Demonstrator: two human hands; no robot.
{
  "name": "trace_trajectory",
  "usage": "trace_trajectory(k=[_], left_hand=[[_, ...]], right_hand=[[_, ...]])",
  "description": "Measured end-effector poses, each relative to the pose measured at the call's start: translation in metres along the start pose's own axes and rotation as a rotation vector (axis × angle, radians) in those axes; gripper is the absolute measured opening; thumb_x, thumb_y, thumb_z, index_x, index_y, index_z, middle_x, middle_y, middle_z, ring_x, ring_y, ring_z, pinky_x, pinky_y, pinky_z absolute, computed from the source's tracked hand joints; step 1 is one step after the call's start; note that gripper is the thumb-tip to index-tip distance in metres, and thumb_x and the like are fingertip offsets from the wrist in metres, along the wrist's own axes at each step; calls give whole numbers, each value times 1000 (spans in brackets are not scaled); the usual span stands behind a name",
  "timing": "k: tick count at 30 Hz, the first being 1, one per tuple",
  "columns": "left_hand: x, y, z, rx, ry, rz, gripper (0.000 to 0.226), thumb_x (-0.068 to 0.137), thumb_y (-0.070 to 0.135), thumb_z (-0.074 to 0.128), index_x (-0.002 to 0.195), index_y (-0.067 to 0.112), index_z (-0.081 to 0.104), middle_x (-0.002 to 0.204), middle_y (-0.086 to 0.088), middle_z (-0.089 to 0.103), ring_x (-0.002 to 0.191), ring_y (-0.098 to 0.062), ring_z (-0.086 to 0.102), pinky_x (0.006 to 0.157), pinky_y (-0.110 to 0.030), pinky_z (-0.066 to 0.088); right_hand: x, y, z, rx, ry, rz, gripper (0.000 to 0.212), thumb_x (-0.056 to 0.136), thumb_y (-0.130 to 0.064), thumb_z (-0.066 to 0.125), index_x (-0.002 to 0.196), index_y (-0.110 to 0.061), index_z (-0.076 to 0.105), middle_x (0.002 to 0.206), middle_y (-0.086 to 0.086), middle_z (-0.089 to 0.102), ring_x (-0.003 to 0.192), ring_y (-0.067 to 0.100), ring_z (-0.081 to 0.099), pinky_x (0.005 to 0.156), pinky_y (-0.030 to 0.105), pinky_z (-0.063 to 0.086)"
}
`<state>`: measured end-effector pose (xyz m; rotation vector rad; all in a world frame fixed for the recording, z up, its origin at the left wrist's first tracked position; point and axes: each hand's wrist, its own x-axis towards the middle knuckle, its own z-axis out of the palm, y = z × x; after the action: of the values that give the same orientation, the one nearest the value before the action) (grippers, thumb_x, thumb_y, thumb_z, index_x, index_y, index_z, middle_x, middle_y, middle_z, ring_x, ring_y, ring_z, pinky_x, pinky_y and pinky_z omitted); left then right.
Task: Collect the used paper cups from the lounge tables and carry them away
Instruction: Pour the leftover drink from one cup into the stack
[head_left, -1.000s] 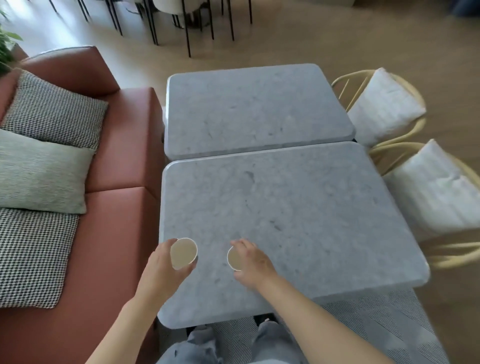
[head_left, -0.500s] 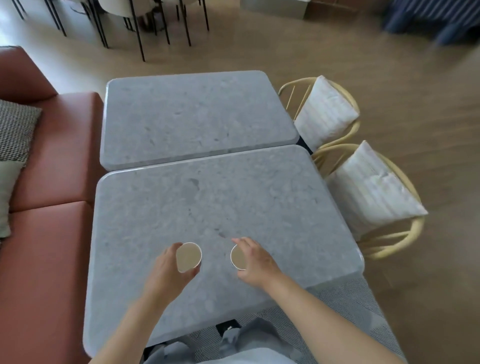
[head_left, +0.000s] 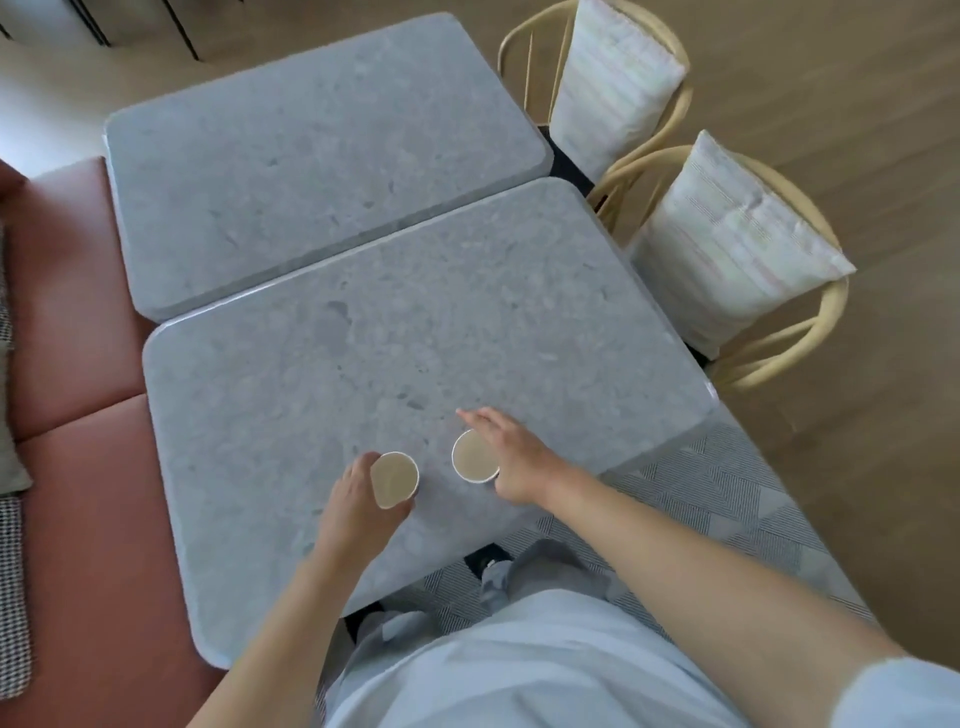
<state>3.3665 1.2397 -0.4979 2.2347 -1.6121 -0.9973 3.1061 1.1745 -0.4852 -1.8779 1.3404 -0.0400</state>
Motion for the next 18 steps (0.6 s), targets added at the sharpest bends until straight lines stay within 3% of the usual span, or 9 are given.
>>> trace_trajectory(k=[5,8,11,13,16,18], left_hand=[[-7,18,-17,-29,18,19,63,71,49,93,114,38,48,104,14,60,98,-20,61,70,-31,43],[-12,35,-35,-73,40,38,67,64,66,85,115,44,47,101,26,58,91,-5,60,67,-23,41],[-14,48,-46,-61,59,108,62,71,46,91,115,48,48,104,26,61,94,-9,60,71,-19,41],[-16,55,-51,-66,77,141,62,75,33,92,115,52,48,105,28,64,96,-4,61,72,-17,41],[-19,69,-56,-75,86,192,64,75,36,91,115,59,47,110,39,63,101,12,60,75,-19,44],[-22,81,-55,-74,58,246,64,74,40,90,119,62,49,116,41,62,104,12,61,78,-23,47]], right_hand=[[-11,17,-7,132,27,129,107,73,12,58,166,-28,24,160,-1,37,149,23,41,117,33,44],[-17,21,-4,170,17,165,99,78,3,68,165,-23,30,159,1,41,148,22,43,117,33,43],[-20,22,3,211,42,194,87,80,-12,79,159,-20,43,155,1,48,145,22,47,117,36,43],[-22,23,7,236,67,197,82,81,-17,81,156,-19,48,154,1,51,145,22,46,117,31,40],[-21,22,11,241,80,179,82,77,-16,84,153,-17,51,149,2,56,142,24,47,116,28,38],[-21,23,12,227,86,166,83,75,-17,86,151,-17,53,147,3,57,140,24,48,116,31,38]])
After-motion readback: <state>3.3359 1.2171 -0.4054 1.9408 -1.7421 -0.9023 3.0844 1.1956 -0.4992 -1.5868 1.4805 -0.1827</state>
